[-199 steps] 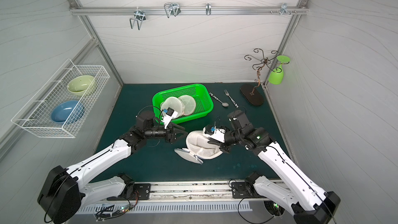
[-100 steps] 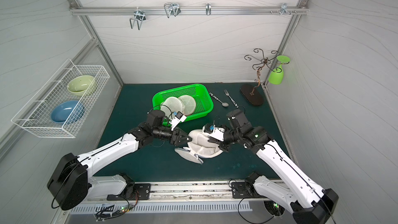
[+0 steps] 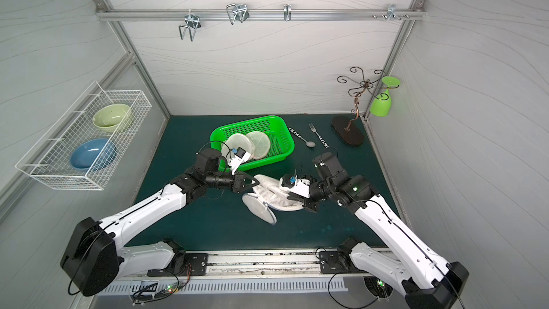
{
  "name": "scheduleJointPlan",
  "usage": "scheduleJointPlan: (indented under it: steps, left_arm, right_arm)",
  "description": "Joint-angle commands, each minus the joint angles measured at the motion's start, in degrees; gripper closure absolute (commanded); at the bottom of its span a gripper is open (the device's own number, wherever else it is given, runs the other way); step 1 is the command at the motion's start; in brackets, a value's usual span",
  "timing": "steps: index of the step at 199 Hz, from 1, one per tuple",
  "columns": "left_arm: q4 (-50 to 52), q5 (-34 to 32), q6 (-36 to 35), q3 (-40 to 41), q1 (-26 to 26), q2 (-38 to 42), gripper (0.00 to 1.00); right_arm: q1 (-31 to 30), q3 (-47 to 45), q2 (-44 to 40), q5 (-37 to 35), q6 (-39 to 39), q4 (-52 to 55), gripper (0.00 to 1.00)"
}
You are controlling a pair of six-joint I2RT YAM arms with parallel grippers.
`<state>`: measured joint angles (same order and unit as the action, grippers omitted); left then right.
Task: Turn the laundry bag inside out
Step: Turn over the laundry bag.
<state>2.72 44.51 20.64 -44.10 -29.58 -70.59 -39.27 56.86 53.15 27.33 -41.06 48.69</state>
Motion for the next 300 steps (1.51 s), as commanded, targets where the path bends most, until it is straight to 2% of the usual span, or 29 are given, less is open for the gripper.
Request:
scheduleJointPlan:
  steps: [1,25,47,79,110,124,140,157,174,183,196,217,229,238,269,300]
  left_arm:
    - [-0.2,-6.5,3.3,-1.2,2.5,-2.0,1.0]
    - [0.9,-7.4,3.6,-0.9,3.2,-5.1,1.0]
    - [-0.8,-5.4,3.8,-0.9,3.1,-6.1,1.0]
    - [-3.5,-2.3,1.5,-0.5,1.8,-5.2,1.0]
    - [-3.2,-2.2,-4.1,-0.1,-1.6,-3.2,0.92]
    - [-2.6,-3.3,-6.4,0.0,-2.3,-2.4,0.87]
    - [-0.2,-8.6,-9.0,0.0,-2.3,-0.1,0.71]
    - [3.4,-22.3,-12.1,0.3,-2.4,4.8,0.51]
    - [5.4,-32.3,-16.4,1.2,-2.4,10.4,0.42]
    - [6.3,-34.3,-19.3,1.3,-2.4,12.6,0.4]
    - [8.2,-31.5,-25.3,0.5,-2.5,15.3,0.4]
    - [10.7,-15.5,-36.2,-0.5,-3.5,18.5,0.39]
    - [11.8,-10.2,-41.6,-0.5,-5.2,19.7,0.32]
    - [12.6,-8.5,-44.5,-0.8,-6.7,19.9,0.29]
    - [15.7,-4.6,-46.9,-4.3,-8.6,17.0,0.24]
    - [15.2,-4.8,-48.6,-5.7,-10.1,14.2,0.22]
  right_arm:
    - [-1.3,2.7,-2.4,3.6,-0.9,2.0,1.0]
    - [-1.3,3.4,-5.4,5.0,2.5,-4.1,1.0]
    - [-1.3,2.8,-6.7,4.5,6.7,-10.9,1.0]
    - [-1.3,0.8,-5.6,-1.7,21.6,-22.5,1.0]
    - [-1.3,-0.4,-4.1,-4.6,33.1,-28.7,1.0]
    - [-1.3,-0.7,-3.8,-3.9,33.4,-28.4,1.0]
    - [-1.3,-0.5,-3.7,-3.5,30.1,-25.1,1.0]
    - [-1.2,-0.7,-3.8,-4.2,25.1,-19.8,1.0]
    - [-1.0,-1.0,-4.1,-5.6,21.3,-15.4,1.0]
    - [-1.0,-1.3,-4.5,-5.9,19.9,-14.3,1.0]
    - [-1.1,-1.8,-5.0,-6.1,18.0,-13.1,1.0]
    - [-1.1,-1.0,-3.9,-4.4,14.1,-10.1,1.0]
    - [-1.1,0.3,-2.4,-2.0,11.5,-7.4,1.0]
    - [-1.1,1.5,-1.2,-0.5,10.3,-5.6,1.0]
    - [-2.2,4.2,1.3,3.4,6.3,-1.9,1.0]
    - [-3.5,6.2,3.1,5.3,4.3,-0.8,1.0]
